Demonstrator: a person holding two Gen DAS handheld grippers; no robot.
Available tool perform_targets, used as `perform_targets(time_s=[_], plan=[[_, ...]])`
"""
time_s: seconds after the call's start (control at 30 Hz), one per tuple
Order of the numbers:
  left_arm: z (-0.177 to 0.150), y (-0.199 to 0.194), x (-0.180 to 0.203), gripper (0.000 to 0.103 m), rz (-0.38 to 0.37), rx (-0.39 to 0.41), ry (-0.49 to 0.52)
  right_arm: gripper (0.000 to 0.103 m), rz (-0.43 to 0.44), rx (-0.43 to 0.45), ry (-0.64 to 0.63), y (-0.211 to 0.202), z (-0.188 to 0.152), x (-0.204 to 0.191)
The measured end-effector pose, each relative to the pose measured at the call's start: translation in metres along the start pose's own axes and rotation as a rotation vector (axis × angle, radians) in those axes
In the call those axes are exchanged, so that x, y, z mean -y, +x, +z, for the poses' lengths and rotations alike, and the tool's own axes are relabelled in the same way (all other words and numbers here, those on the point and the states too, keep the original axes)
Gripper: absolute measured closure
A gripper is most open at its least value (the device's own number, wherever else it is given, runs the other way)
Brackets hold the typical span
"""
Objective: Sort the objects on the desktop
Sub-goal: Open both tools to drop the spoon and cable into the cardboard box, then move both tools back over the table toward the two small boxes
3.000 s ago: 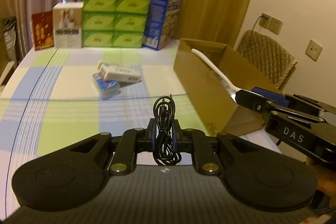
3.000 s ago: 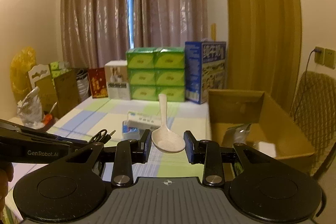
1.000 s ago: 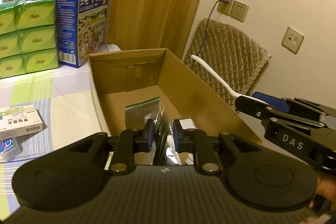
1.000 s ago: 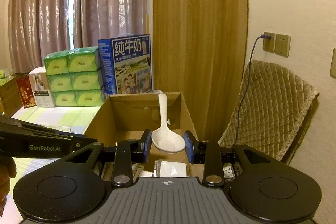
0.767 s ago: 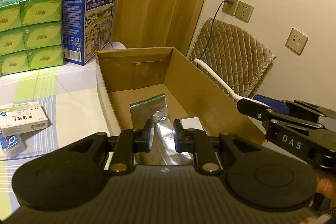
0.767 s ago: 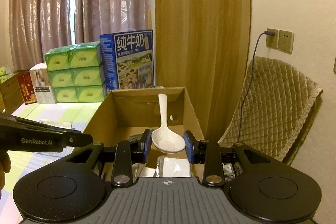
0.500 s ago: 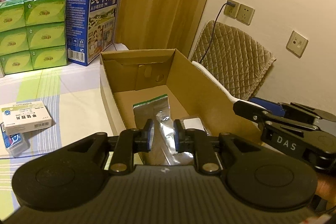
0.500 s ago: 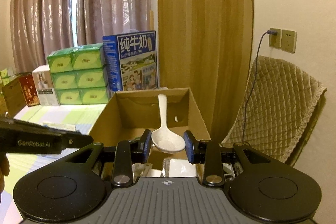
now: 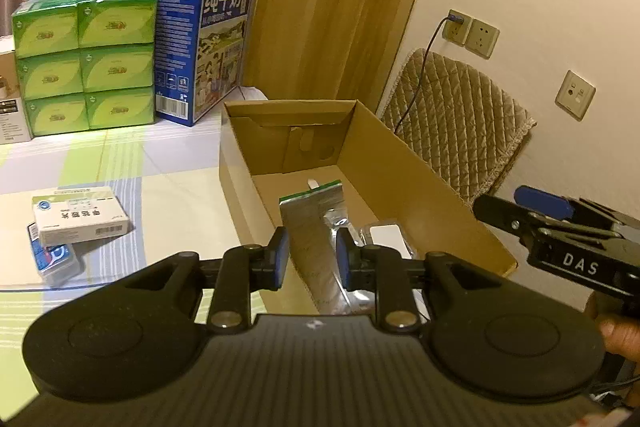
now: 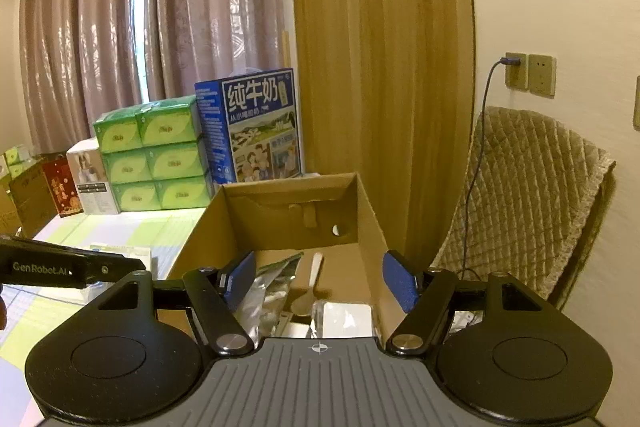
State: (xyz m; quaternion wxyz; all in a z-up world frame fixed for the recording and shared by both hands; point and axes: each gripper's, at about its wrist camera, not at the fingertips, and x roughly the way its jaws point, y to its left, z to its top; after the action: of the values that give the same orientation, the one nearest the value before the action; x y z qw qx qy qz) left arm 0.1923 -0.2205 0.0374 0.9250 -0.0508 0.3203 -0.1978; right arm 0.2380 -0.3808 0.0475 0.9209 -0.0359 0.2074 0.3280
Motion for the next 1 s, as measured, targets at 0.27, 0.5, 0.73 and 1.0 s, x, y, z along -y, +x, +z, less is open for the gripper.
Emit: perform_targets(time_s=[0.27,0.5,0.73,1.0], plan=[[-0.001,-0.028,-0.002,0.066,0.026,0.026,0.001,0.021,0.003,0.015,-0.001,-0.021,0.003,-0.013],[-0.002,-0.060,-0.007,0.031,0.068,0.071,-0.005,0.005,0.000,0.045,-0.028,-0.040,0.010,-0.029],[-0.003,-0.096,-0.019,0.012,0.113,0.114,-0.009,0.002,0.019,0.095,-0.051,-0.059,0.021,-0.048],[-0.028,-0.150,-0.047,0.002,0.218,0.165,-0.008,0.002,0.073,0.142,-0.056,-0.078,0.037,-0.068]])
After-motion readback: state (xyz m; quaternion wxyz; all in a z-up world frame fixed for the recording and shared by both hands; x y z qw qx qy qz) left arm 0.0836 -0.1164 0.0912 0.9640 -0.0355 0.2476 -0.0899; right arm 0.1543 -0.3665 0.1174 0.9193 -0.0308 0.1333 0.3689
